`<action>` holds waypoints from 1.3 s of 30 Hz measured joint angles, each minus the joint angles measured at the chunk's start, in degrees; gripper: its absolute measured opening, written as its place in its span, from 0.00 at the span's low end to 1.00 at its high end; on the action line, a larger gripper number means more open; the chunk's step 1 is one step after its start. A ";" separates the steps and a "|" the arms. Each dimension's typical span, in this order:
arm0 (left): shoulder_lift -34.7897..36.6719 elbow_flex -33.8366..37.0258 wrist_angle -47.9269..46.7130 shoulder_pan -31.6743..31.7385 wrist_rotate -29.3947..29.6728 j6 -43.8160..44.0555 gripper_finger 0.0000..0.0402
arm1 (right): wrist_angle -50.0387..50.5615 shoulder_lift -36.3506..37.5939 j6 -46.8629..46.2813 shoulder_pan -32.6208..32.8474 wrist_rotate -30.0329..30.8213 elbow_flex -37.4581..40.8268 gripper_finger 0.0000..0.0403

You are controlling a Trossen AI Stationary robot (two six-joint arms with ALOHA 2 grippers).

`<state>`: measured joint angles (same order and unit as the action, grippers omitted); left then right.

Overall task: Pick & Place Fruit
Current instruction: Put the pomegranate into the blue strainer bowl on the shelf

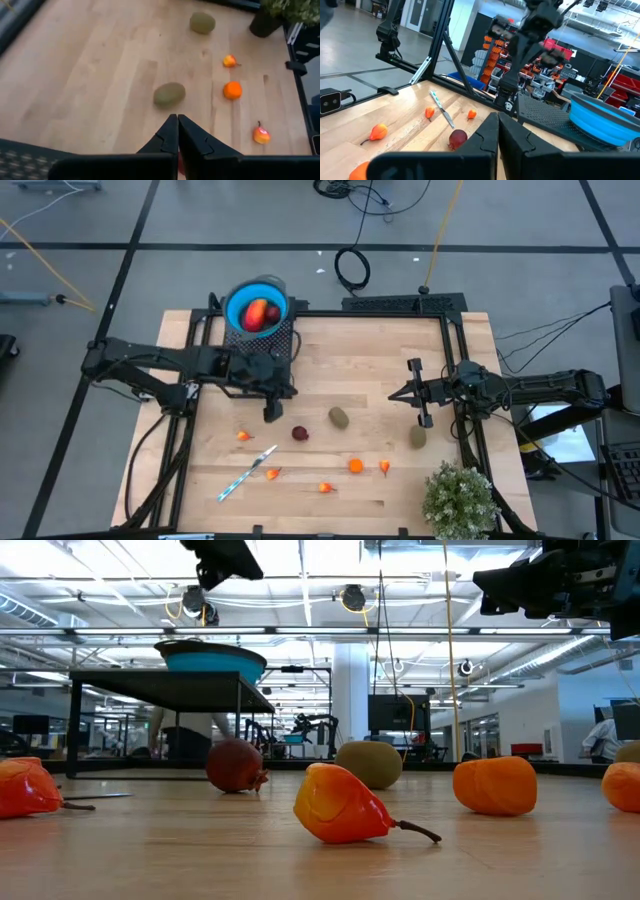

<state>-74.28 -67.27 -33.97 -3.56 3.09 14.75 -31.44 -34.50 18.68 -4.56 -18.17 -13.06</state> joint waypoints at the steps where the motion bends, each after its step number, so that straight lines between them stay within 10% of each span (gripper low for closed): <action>1: 0.00 1.17 1.10 -0.44 0.00 0.99 0.01 | 0.00 0.00 0.00 0.00 0.00 0.00 0.00; 17: -2.06 9.11 6.99 -6.11 8.38 17.27 0.01 | -0.02 0.00 0.01 0.04 0.00 0.00 0.00; 39: -20.36 9.05 9.01 -11.96 6.91 -0.94 0.02 | 0.02 -0.15 0.02 0.04 -0.13 0.02 0.00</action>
<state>-94.64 -58.22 -24.97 -15.53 10.00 13.80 -31.42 -34.65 18.70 -4.51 -18.31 -13.04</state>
